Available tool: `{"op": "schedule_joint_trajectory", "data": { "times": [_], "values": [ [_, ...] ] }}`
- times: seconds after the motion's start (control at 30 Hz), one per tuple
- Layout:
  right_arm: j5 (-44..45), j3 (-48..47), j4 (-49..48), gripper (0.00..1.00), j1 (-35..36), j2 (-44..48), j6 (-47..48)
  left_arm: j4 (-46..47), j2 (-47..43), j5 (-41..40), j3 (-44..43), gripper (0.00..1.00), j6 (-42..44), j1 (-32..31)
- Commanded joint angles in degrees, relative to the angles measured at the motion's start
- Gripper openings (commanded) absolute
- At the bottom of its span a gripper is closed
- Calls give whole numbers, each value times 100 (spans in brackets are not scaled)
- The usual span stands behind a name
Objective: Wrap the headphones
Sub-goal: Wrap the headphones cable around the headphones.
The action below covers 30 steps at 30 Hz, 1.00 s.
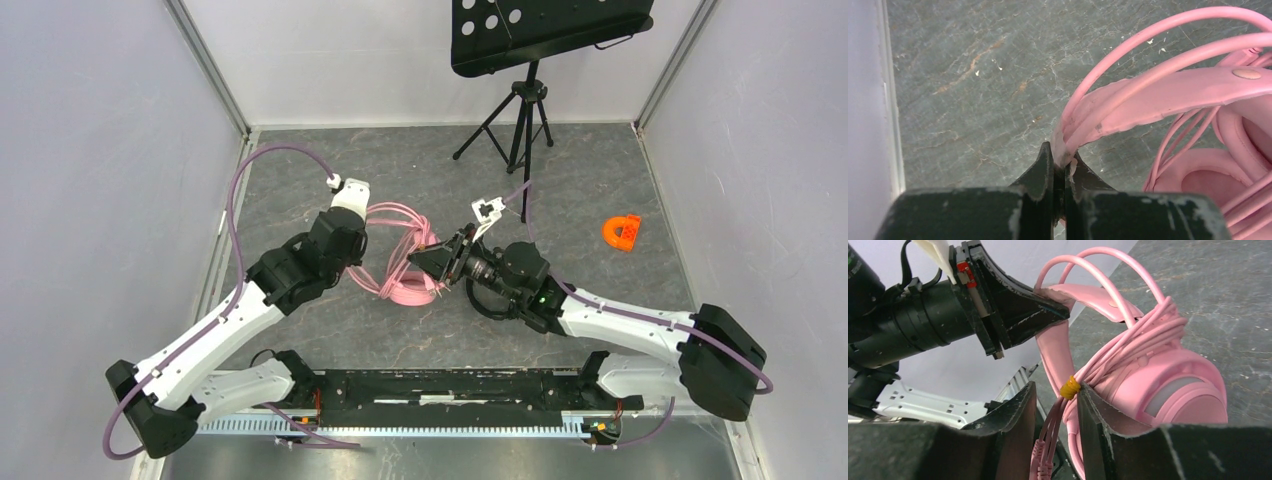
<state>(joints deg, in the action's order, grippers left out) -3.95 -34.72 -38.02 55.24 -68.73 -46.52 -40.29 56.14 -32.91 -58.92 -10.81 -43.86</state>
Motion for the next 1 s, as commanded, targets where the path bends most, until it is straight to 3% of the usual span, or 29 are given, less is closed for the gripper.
{"op": "schedule_joint_trajectory", "data": {
  "times": [0.0,0.53,0.97],
  "values": [
    [539,-328,470,41,133,140,310,1109,-442,-115,132,2,-1139,17],
    [682,-618,1549,47,347,683,1063,1516,-862,-275,494,2,-1715,19],
    [965,-428,2074,31,376,1137,1428,1540,-896,-320,434,2,-1721,18]
  ]
}}
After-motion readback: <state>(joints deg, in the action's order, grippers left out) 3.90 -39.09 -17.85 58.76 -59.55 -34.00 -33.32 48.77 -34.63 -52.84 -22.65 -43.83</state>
